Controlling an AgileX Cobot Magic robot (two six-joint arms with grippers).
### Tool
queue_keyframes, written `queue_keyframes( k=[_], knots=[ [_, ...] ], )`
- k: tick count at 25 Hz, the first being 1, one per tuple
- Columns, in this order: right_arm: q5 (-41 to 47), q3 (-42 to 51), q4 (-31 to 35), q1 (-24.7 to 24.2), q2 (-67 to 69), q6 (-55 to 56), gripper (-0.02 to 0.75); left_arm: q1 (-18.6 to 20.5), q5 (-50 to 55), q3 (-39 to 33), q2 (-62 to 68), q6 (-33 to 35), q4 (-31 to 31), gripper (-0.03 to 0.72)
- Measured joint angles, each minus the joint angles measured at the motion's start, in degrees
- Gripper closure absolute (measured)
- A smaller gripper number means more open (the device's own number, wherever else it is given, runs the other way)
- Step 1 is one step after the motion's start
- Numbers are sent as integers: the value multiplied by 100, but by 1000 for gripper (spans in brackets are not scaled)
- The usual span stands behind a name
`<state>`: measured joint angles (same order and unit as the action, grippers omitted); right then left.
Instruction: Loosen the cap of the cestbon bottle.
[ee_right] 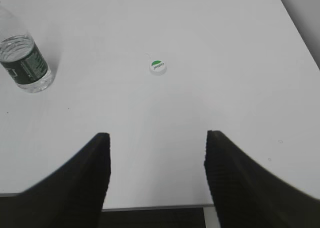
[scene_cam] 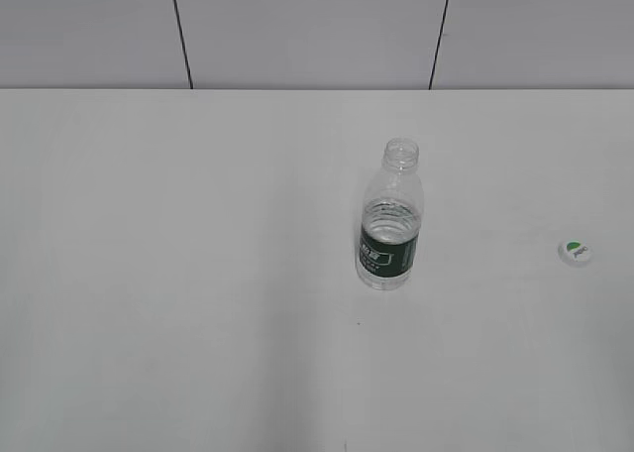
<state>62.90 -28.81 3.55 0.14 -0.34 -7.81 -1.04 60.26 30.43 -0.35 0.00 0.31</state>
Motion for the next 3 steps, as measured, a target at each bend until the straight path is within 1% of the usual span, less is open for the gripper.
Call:
queue_keyframes(
  k=[3],
  knots=[
    [0, 0, 0, 0, 0, 0, 273, 0, 0, 0, 0, 0, 18, 255]
  ],
)
